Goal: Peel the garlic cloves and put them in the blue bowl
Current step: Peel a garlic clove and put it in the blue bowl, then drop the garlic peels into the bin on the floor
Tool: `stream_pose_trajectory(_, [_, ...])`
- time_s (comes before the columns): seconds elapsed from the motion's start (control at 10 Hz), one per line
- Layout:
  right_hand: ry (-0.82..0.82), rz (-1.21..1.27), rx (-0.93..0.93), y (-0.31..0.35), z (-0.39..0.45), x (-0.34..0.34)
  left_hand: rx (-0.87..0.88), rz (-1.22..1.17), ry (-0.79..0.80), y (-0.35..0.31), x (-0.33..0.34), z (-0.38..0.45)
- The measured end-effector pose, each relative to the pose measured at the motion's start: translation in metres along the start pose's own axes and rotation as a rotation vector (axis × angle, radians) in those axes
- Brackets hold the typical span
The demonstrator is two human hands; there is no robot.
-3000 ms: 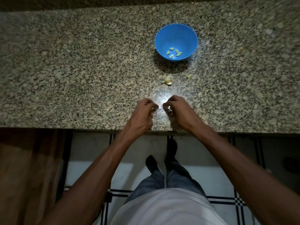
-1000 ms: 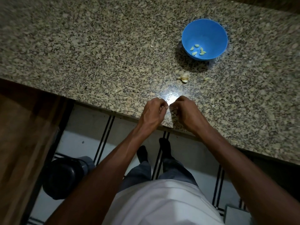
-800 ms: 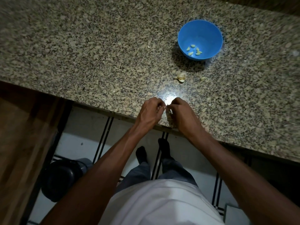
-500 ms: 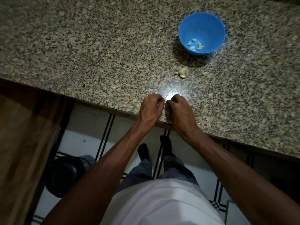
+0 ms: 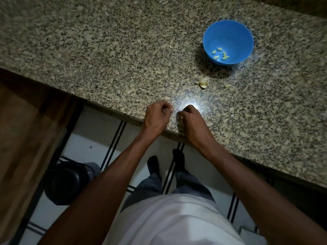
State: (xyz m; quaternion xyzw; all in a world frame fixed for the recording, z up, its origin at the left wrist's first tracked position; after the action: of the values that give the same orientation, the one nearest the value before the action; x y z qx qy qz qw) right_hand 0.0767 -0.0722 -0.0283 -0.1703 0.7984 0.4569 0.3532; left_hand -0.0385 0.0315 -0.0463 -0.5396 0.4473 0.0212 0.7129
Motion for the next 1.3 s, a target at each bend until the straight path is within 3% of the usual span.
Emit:
stream_pose_trajectory(0.1, [-0.096, -0.221, -0.138, 0.006, -0.006, 0.007, -0.007, -0.001, 0.007, 0.000, 0.000, -0.001])
stream_pose_trajectory(0.3, [-0.112, -0.188, -0.125, 0.011, -0.009, 0.007, 0.012, -0.005, 0.012, 0.001, -0.002, 0.000])
stream_pose_trajectory(0.5, [-0.154, -0.312, -0.147, 0.005, -0.013, 0.022, 0.004, -0.005, 0.009, 0.002, -0.001, -0.001])
stream_pose_trajectory(0.6, [-0.207, -0.255, -0.100, 0.008, -0.003, 0.014, -0.035, -0.031, -0.011, 0.007, -0.008, -0.004])
stream_pose_trajectory(0.7, [-0.235, 0.267, 0.188, 0.013, 0.022, -0.008, -0.132, -0.138, -0.084, 0.018, -0.028, -0.011])
stream_pose_trajectory(0.8, [0.037, 0.673, 0.265, 0.045, 0.048, 0.007, -0.295, -0.373, -0.237, 0.039, -0.056, -0.022])
stream_pose_trajectory(0.9, [0.299, 0.831, 0.215, 0.107, 0.058, 0.049, -0.486, -0.581, -0.488, 0.070, -0.094, -0.049])
stream_pose_trajectory(1.1, [0.583, 0.750, 0.196, 0.218, 0.026, 0.166, -0.681, -0.779, -0.863, 0.152, -0.179, -0.159])
stream_pose_trajectory(1.3, [0.794, 0.672, 0.218, 0.293, -0.036, 0.302, -0.809, -0.766, -1.055, 0.234, -0.243, -0.298])
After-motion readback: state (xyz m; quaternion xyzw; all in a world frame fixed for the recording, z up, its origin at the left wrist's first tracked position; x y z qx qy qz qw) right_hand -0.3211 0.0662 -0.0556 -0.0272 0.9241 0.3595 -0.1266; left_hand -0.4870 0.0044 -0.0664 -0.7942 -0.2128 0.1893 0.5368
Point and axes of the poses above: each hand's wrist, its own z-axis towards the middle knuckle, its own x-axis out of the palm, y = z × x, the point moved 4 cm from there along z, towards the middle knuckle, and after that the axes turned 10 degrees about x, right-handed, at the moved point
